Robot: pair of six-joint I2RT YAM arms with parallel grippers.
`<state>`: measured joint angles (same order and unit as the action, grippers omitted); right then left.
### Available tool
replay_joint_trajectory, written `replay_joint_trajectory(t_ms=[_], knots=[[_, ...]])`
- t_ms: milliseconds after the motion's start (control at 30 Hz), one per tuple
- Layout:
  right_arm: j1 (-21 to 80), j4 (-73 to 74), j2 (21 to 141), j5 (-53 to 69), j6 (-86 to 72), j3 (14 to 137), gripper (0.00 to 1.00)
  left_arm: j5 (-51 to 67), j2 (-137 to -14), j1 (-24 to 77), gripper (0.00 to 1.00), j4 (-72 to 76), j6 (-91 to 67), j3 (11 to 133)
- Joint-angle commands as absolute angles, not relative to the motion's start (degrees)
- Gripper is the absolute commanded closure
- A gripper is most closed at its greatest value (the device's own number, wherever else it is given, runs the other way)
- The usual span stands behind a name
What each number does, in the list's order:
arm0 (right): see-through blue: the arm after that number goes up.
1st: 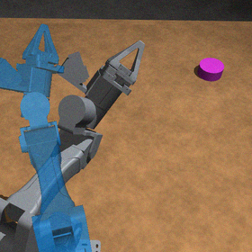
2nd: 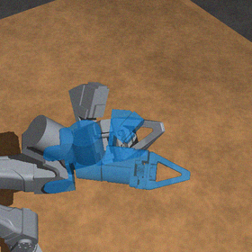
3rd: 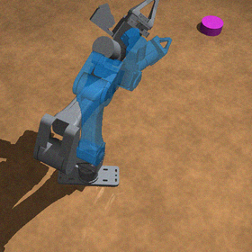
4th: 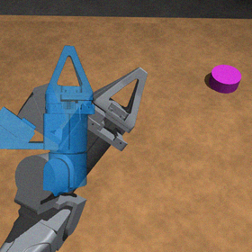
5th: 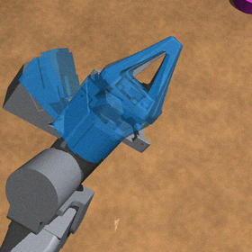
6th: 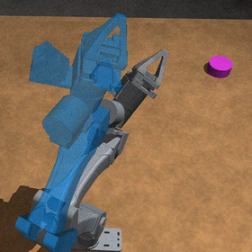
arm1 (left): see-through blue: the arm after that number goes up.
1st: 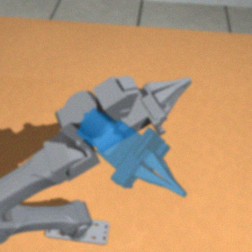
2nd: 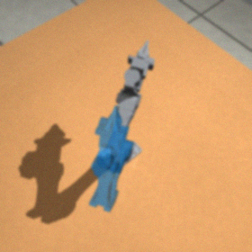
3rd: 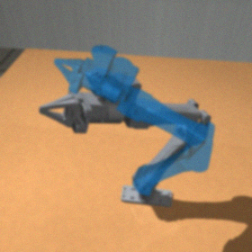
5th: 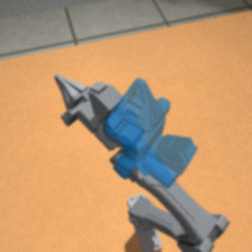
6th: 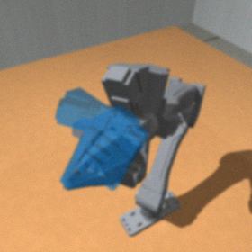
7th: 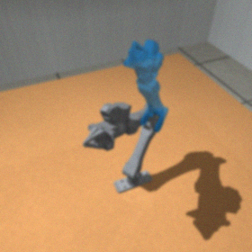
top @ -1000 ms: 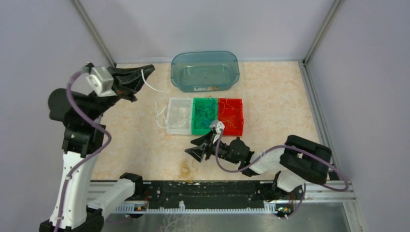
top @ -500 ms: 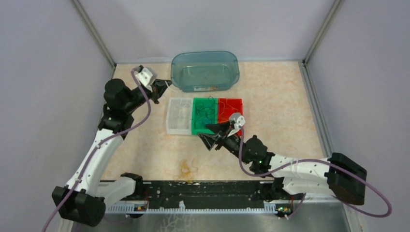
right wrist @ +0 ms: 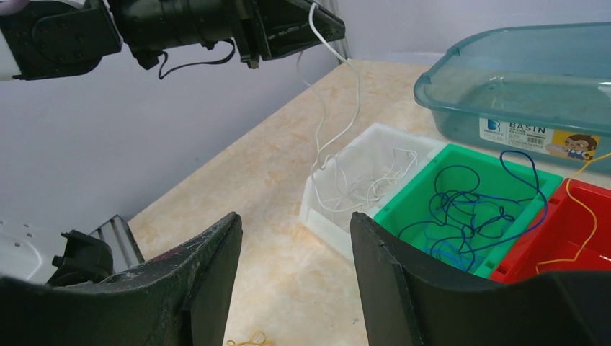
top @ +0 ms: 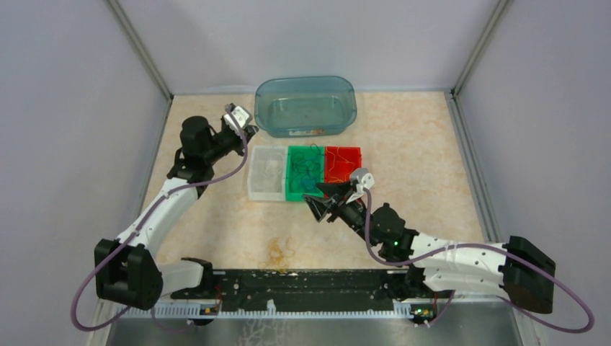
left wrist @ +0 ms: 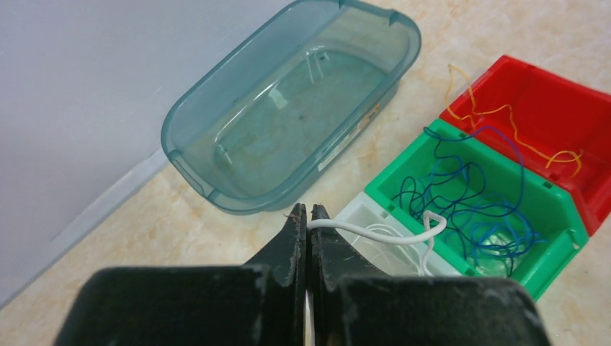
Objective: Untangle the cables
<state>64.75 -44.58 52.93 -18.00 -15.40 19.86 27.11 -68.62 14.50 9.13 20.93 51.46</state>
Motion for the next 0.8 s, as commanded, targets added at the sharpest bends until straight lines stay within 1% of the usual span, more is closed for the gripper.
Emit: replay_joint_trajectory(t_ms=[0, 133, 400, 567, 667, 767], knots=[[64.99, -45.61, 51.59, -19.16, -15.14, 20.56, 0.43, 23.96, -70.72, 14.75, 1.0, 14.83, 23.78, 50.61], [65.03, -45.68, 51.46, -19.09, -15.25, 20.88, 0.43, 22.21, -73.11, 15.91, 1.0, 19.89, 22.63, 49.43], [65.03, -45.51, 51.49, -19.82, -14.99, 21.12, 0.43, 22.95, -80.33, 19.08, 1.0, 19.54, 21.8, 54.88], [64.98, -45.88, 51.6, -20.22, -14.86, 21.16, 0.43, 23.54, -83.15, 19.59, 1.0, 20.99, 21.1, 54.33], [65.03, -45.44, 51.06, -20.76, -14.62, 21.46, 0.43, 23.76, -84.97, 19.77, 1.0, 20.05, 23.22, 53.36], [65.03, -44.74, 49.37, -22.36, -14.35, 21.51, 0.43, 22.45, -86.12, 19.78, 1.0, 17.58, 28.92, 51.4]])
